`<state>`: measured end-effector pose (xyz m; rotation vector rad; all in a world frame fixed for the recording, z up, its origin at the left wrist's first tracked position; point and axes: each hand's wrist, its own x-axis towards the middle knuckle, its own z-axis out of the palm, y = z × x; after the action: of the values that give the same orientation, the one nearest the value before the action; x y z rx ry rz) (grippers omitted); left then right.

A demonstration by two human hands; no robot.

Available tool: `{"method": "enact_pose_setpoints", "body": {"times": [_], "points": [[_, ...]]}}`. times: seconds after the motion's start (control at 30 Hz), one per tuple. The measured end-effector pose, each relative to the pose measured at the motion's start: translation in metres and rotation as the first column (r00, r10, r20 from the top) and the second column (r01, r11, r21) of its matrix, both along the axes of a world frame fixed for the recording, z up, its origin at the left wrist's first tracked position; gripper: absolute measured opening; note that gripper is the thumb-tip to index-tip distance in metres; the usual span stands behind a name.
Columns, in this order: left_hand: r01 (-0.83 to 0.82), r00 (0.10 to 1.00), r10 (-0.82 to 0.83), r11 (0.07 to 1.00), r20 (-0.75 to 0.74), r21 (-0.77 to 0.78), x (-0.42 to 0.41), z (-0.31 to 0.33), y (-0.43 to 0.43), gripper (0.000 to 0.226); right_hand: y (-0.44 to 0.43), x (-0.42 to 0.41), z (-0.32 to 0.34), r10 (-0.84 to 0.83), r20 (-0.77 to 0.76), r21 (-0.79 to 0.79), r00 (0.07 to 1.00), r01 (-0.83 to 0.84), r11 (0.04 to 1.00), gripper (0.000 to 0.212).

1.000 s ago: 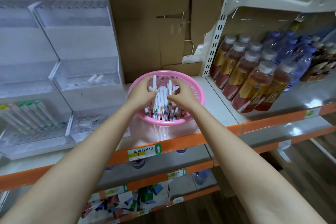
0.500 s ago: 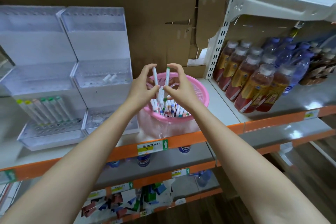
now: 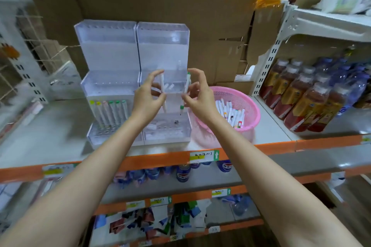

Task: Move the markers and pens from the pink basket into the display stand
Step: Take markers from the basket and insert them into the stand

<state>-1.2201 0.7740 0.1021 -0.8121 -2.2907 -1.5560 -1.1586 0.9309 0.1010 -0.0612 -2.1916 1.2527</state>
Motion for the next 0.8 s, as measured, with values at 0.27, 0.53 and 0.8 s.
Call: {"method": "enact_pose_setpoints", "body": {"times": [0.27, 0.53, 0.8], "points": [[-0.109, 0.994, 0.109, 0.993, 0.015, 0.041, -0.020, -0.001, -0.078, 0.052, -0.071, -0.026, -0.005, 0.036, 0.026, 0.068, 0.999, -0.038, 0.997, 0.060], [-0.062, 0.998, 0.061, 0.997, 0.028, 0.045, -0.040, -0.008, -0.107, 0.045, -0.109, -0.053, -0.015, 0.006, 0.013, 0.087, 1.000, -0.007, 0.996, 0.062], [0.009, 0.999, -0.009, 1.000, -0.048, 0.005, -0.049, -0.013, -0.103, 0.040, -0.128, -0.067, -0.024, -0.024, 0.001, 0.083, 1.000, 0.024, 0.996, 0.060]]}}
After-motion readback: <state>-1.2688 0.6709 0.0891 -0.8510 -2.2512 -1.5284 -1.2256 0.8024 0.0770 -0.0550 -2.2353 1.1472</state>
